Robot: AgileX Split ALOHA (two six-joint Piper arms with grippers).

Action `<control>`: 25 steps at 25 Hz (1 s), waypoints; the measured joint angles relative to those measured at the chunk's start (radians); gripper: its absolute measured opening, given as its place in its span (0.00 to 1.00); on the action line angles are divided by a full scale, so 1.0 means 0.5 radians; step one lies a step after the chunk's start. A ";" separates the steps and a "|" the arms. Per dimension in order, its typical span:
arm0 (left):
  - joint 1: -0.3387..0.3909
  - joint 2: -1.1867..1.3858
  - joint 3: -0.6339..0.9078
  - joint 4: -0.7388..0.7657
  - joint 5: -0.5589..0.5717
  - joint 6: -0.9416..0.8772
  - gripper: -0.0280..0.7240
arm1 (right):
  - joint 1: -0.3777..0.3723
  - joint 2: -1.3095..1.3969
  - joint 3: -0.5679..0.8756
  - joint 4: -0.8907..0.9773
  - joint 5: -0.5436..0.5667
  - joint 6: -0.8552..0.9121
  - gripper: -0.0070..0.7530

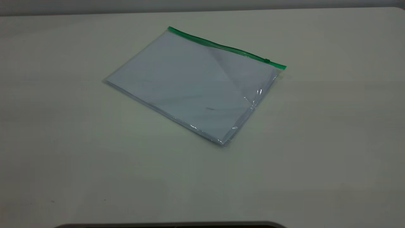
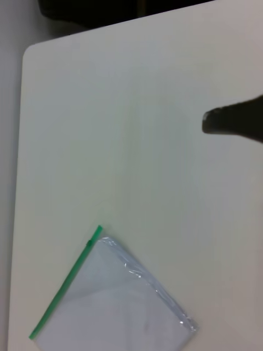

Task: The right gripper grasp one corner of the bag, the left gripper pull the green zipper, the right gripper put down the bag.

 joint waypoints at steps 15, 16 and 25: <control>0.000 1.534 -0.785 -0.057 -0.558 0.009 0.80 | 0.000 1.378 -0.122 0.445 -0.629 -0.314 0.77; 0.000 1.605 -0.816 -0.059 -0.619 0.017 0.80 | 0.000 1.440 -0.123 0.502 -0.665 -0.393 0.77; 0.000 2.260 -1.125 -0.167 -0.835 0.262 0.80 | 0.000 2.139 -0.143 1.189 -1.038 -1.082 0.77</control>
